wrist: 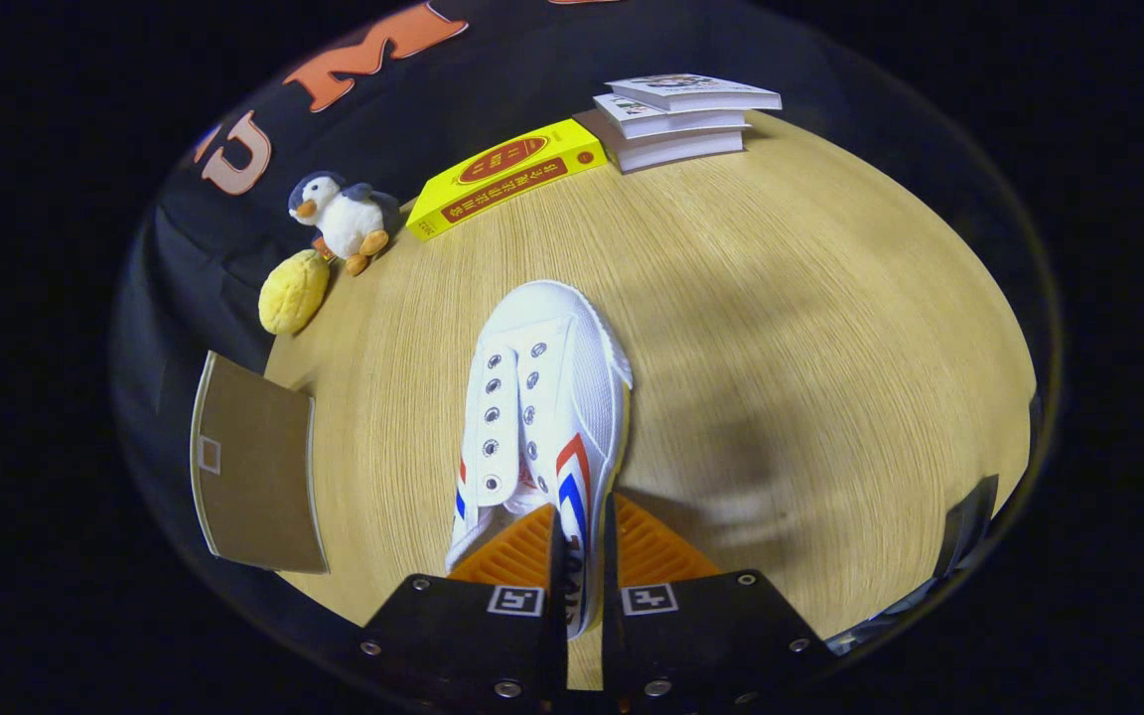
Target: Open the storage box then place both shoes into the box .Put the left shoe in first, then the right shoe, with the right side of both shoes facing outward in a uniform manner.
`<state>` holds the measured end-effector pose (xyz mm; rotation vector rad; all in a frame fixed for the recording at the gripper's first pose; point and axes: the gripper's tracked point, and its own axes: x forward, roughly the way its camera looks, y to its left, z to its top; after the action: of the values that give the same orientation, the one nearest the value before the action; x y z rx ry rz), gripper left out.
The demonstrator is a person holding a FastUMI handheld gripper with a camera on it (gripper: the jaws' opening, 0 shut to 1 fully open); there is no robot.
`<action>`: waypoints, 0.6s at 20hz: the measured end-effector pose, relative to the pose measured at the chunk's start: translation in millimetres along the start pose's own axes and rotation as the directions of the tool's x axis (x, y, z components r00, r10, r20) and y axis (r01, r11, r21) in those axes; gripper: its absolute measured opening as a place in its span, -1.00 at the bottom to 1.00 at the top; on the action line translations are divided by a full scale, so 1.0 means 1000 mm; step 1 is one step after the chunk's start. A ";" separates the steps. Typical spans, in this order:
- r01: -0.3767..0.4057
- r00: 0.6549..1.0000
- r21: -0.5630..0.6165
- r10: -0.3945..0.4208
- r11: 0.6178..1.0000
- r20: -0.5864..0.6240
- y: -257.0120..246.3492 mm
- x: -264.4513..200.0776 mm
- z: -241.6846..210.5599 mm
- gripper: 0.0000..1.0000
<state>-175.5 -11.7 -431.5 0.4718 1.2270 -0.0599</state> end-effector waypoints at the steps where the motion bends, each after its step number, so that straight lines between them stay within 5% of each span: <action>1: 0.001 1.000 0.024 0.000 1.000 -0.012 0.002 -0.001 -0.001 -0.79; 5: -0.036 0.999 0.105 0.039 0.994 -0.033 0.018 -0.007 0.004 -0.81; 12: -0.099 0.994 0.064 0.096 0.993 0.042 0.066 -0.032 0.032 -0.82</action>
<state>-138.4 29.6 -373.4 0.5848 1.1646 -0.0260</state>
